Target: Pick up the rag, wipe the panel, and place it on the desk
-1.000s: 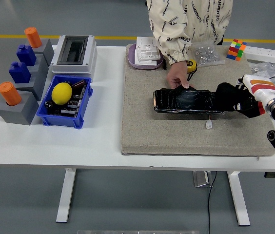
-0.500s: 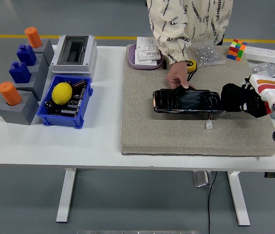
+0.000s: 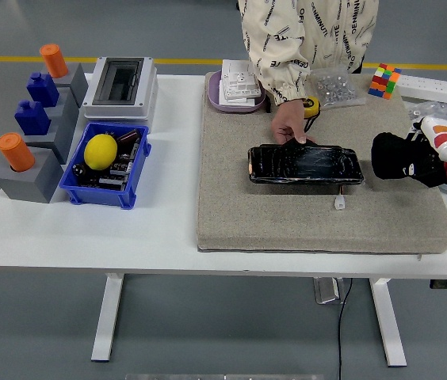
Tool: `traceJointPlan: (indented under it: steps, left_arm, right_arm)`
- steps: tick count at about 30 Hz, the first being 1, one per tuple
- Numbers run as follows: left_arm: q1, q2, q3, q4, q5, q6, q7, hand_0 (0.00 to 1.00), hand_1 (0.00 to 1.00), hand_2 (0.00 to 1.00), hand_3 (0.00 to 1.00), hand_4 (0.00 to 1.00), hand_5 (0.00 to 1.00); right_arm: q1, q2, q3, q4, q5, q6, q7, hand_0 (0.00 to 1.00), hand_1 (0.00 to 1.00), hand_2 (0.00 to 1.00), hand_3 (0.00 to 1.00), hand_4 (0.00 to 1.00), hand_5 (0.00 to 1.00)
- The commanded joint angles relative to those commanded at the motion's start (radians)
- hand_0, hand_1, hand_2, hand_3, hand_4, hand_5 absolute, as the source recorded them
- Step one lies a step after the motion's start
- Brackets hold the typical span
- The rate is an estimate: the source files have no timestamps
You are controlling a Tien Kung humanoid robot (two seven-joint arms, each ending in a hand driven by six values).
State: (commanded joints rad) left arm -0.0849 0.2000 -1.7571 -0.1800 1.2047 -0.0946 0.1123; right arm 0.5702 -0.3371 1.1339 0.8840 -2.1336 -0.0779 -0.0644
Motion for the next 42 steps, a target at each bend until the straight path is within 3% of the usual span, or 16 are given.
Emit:
traceJointPlan:
  steps: [15, 16, 27, 28, 39, 40, 42]
  left_arm:
    - [-0.002, -0.001, -0.002, 0.000, 0.000, 0.000, 0.000, 0.724, 0.716, 0.767, 0.628, 0.694, 0.584]
    - [-0.002, -0.001, -0.002, 0.000, 0.000, 0.000, 0.000, 0.724, 0.716, 0.767, 0.628, 0.694, 0.583]
    - [-0.003, 0.000, -0.005, 0.000, 0.002, 0.000, 0.000, 0.726, 0.716, 0.767, 0.628, 0.694, 0.583]
    - [-0.003, 0.000, -0.005, 0.000, 0.003, 0.000, 0.000, 0.725, 0.716, 0.767, 0.628, 0.695, 0.583]
    - [0.001, 0.000, -0.005, 0.000, 0.003, 0.000, 0.000, 0.725, 0.716, 0.766, 0.628, 0.695, 0.583]
    - [0.001, 0.000, -0.005, 0.000, 0.003, 0.000, 0.000, 0.725, 0.716, 0.767, 0.628, 0.695, 0.583]
    - [0.002, 0.000, -0.004, 0.000, 0.003, 0.000, 0.000, 0.725, 0.716, 0.767, 0.628, 0.695, 0.583]
  right_arm:
    - [-0.002, 0.005, 0.006, 0.001, 0.001, 0.015, -0.003, 0.301, 0.394, 0.441, 0.437, 0.998, 0.080]
    - [-0.002, 0.004, 0.008, 0.001, 0.001, 0.018, -0.004, 0.345, 0.425, 0.471, 0.466, 0.960, 0.194]
    - [-0.001, 0.005, 0.017, 0.002, 0.001, 0.054, -0.006, 0.402, 0.450, 0.500, 0.491, 0.986, 0.226]
    - [-0.002, 0.005, 0.017, 0.002, 0.001, 0.057, -0.005, 0.471, 0.497, 0.562, 0.515, 0.998, 0.341]
    - [-0.005, 0.005, 0.022, 0.002, 0.001, 0.080, -0.005, 0.507, 0.530, 0.606, 0.539, 0.998, 0.390]
    - [-0.005, 0.004, 0.022, 0.002, 0.001, 0.081, -0.005, 0.583, 0.578, 0.660, 0.626, 0.998, 0.431]
    - [-0.005, 0.004, 0.023, 0.003, 0.001, 0.082, -0.005, 0.583, 0.578, 0.660, 0.626, 0.998, 0.431]
